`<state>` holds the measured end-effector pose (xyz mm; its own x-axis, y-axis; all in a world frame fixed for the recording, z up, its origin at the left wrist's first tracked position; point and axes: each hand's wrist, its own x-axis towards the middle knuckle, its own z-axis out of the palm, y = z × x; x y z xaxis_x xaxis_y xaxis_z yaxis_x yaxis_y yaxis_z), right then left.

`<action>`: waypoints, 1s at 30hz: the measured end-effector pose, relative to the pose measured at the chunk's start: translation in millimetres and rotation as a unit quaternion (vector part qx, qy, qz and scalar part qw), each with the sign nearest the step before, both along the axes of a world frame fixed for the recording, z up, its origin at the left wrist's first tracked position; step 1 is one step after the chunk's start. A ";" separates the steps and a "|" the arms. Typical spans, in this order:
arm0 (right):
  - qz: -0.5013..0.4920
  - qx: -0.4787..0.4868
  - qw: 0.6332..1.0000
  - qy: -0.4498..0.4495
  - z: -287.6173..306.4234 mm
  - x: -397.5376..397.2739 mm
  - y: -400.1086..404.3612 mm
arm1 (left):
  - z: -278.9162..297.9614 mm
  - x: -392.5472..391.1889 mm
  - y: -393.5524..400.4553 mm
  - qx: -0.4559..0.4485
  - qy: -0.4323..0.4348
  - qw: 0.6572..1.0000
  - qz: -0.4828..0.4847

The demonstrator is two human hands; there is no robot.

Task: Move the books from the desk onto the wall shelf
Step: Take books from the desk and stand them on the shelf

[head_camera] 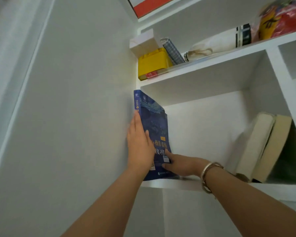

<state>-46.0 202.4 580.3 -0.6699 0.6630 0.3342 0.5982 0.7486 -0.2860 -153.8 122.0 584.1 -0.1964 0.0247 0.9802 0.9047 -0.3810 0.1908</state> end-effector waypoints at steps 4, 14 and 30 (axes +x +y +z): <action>-0.035 0.005 0.999 -0.015 -3.6 -14.1 15.9 | -20.9 -21.0 11.0 -0.128 0.077 0.975 0.163; -0.172 0.028 0.982 -0.067 -5.5 -32.1 49.7 | -16.4 -23.9 34.9 -0.242 0.115 0.866 0.423; 0.019 0.125 0.967 0.220 -22.4 37.5 -26.1 | -58.5 0.0 -25.8 -0.195 0.054 0.966 0.159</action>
<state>-8.5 176.3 557.9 -0.4494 0.5013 0.7394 0.4300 0.8469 -0.3129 -153.8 96.2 525.6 -0.1520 0.3522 0.9235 0.9868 0.0020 0.1617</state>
